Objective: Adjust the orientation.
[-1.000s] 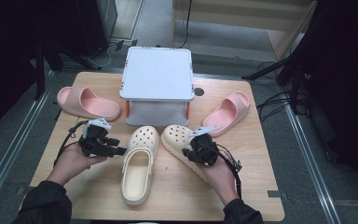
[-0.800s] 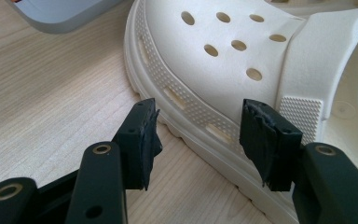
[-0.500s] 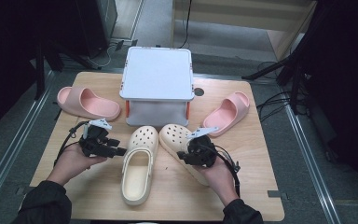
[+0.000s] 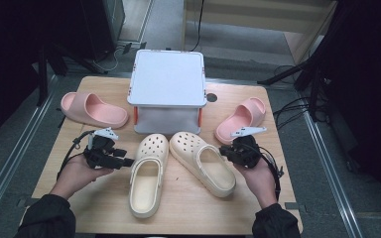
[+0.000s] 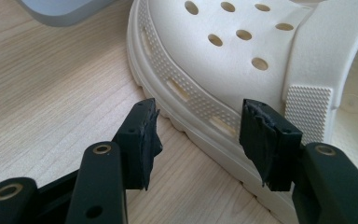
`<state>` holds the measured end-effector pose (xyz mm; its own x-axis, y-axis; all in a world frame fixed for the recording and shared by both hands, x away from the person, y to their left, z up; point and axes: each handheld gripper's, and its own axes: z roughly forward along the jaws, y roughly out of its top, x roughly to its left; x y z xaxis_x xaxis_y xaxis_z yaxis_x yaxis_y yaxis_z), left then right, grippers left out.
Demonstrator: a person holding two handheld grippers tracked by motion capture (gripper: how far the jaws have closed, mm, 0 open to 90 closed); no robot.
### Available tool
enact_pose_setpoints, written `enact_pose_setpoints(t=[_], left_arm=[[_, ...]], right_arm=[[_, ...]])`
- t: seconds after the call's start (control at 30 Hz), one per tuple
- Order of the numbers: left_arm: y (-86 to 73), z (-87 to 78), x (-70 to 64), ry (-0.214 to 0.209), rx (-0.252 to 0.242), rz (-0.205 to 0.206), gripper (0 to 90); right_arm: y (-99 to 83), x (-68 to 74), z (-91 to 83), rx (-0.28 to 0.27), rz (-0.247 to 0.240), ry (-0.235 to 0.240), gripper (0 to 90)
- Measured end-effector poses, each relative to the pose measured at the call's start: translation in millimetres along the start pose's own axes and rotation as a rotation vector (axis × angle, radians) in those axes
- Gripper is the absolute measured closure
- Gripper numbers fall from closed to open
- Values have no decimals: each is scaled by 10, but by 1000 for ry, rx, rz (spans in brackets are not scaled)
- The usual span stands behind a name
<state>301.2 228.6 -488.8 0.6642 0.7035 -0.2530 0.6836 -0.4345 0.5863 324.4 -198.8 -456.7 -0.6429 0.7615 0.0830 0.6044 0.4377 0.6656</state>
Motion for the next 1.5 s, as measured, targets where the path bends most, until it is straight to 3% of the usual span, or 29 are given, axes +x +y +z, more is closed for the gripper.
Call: enact_pose_setpoints(t=[0.1,0.4,0.7,0.83,1.0,1.5], left_arm=[[-23,4,9,3,-5,-16,458],[-66,85,-25,9,21,-15,458],[-90,101,-7,7,20,-29,456],[-85,100,-9,1,23,-32,462],[-83,99,-25,-3,16,-34,475],[-52,125,-36,-34,34,-41,498]], right_arm=[[1,-98,104,0,-6,-26,820],[39,-183,391,53,-39,-11,797],[51,-163,395,63,-45,18,800],[41,-116,377,66,-60,46,799],[15,-55,353,59,-39,79,804],[-67,245,344,43,-51,113,809]])
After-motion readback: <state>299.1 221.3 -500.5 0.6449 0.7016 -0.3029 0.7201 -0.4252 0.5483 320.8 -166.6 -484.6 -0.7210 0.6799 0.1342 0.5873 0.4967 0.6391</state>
